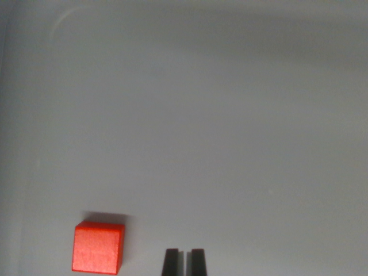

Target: Reach red block

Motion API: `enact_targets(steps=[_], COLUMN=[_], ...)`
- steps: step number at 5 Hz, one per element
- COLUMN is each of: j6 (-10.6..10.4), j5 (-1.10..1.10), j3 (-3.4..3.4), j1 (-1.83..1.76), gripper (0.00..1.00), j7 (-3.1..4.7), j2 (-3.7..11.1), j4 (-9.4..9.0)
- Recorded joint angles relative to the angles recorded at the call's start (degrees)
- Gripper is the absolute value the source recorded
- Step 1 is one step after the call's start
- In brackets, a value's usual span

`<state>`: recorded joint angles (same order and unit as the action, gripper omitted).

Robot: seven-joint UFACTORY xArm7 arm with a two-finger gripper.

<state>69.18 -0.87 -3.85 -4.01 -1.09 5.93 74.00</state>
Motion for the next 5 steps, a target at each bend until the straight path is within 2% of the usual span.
enact_targets(steps=[1,2,3,4,5], j6=[-2.7,-2.7,-5.4,-5.4,-8.1], j5=[0.06,0.06,0.12,0.12,0.18], j3=[-0.44,-0.44,-0.88,-0.88,-1.32], j1=[-0.46,-0.46,-0.92,-0.92,-1.39], gripper=[0.00,0.00,0.00,0.00,0.00], j7=[-0.32,-0.32,-0.63,-0.63,-0.96], j2=[0.60,0.60,1.20,1.20,1.81], j4=[-2.06,-2.06,-4.14,-4.14,-6.24])
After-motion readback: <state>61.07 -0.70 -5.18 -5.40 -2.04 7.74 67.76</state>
